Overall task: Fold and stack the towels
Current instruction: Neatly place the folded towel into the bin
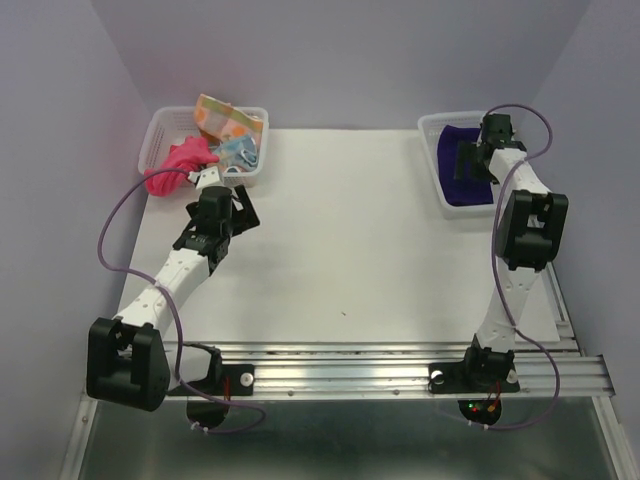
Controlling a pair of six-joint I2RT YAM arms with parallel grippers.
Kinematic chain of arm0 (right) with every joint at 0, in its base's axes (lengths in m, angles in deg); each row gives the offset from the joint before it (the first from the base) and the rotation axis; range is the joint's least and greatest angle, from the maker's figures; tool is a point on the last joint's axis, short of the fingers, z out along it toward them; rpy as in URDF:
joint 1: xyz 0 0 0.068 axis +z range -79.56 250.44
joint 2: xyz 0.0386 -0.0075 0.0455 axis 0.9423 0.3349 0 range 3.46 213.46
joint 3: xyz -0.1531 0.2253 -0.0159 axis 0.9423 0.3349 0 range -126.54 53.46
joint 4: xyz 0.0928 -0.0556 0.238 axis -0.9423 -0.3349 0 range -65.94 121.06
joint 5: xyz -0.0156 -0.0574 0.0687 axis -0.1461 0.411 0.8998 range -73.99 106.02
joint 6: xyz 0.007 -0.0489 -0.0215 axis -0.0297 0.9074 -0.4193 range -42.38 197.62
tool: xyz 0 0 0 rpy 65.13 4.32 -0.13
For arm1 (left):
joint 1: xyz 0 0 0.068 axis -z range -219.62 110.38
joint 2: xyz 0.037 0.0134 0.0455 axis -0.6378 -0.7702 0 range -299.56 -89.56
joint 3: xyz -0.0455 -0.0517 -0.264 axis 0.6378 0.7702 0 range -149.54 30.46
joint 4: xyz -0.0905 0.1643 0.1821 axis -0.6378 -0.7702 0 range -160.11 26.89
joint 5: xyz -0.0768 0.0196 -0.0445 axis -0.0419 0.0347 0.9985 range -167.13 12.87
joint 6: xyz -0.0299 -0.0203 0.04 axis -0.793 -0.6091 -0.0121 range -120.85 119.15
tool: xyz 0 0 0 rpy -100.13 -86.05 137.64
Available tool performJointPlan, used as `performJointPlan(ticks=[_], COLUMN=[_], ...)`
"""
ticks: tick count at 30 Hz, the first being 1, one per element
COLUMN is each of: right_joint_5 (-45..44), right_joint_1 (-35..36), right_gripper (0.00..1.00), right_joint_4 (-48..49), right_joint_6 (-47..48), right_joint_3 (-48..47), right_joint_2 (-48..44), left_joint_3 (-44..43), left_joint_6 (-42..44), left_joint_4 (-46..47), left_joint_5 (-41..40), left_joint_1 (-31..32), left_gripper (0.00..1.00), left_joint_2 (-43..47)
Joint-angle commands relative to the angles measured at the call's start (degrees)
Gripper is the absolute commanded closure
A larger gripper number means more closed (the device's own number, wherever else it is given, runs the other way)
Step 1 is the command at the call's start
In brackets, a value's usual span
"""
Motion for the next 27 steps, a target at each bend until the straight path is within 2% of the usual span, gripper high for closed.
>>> performJointPlan(ticks=[1,7,18,21,22,23,25,27], right_joint_5=[2.14,1.97,3.2,3.64,3.55,3.03,2.24,2.32], right_joint_1=[-0.23,-0.23,-0.23,-0.23,-0.23,-0.23,-0.23,-0.23], right_gripper=[0.0,0.01,0.04,0.11,0.17,0.29,0.4,0.44], right_joint_4=[-1.79,-1.88,-3.46,-3.02,-2.93,-2.84,-2.49,-2.14], right_joint_6=[-4.39,-3.34,-2.81,-2.72,-2.72,-3.07,-3.34,-3.34], right_joint_3=[-1.77,0.35,-2.37,-2.37,-2.29,-2.2,-1.58,-0.53], right_joint_2=[-0.12,1.11,7.17,7.7,7.79,7.79,7.35,6.91], left_joint_3=[0.08,0.43,0.43,0.43,0.43,0.43,0.34,0.52], left_joint_6=[0.33,0.25,0.33,0.33,0.42,0.34,0.33,0.25], left_joint_4=[1.6,1.86,1.95,1.95,1.95,1.86,1.86,1.86], left_joint_5=[0.77,1.21,0.69,0.6,0.6,0.6,0.6,0.6], left_joint_1=[-0.29,-0.29,-0.29,-0.38,-0.38,-0.29,-0.38,-0.38], left_gripper=[0.01,0.01,0.01,0.01,0.01,0.01,0.01,0.01], left_joint_2=[1.16,2.22,2.66,2.66,2.66,2.66,2.83,3.09])
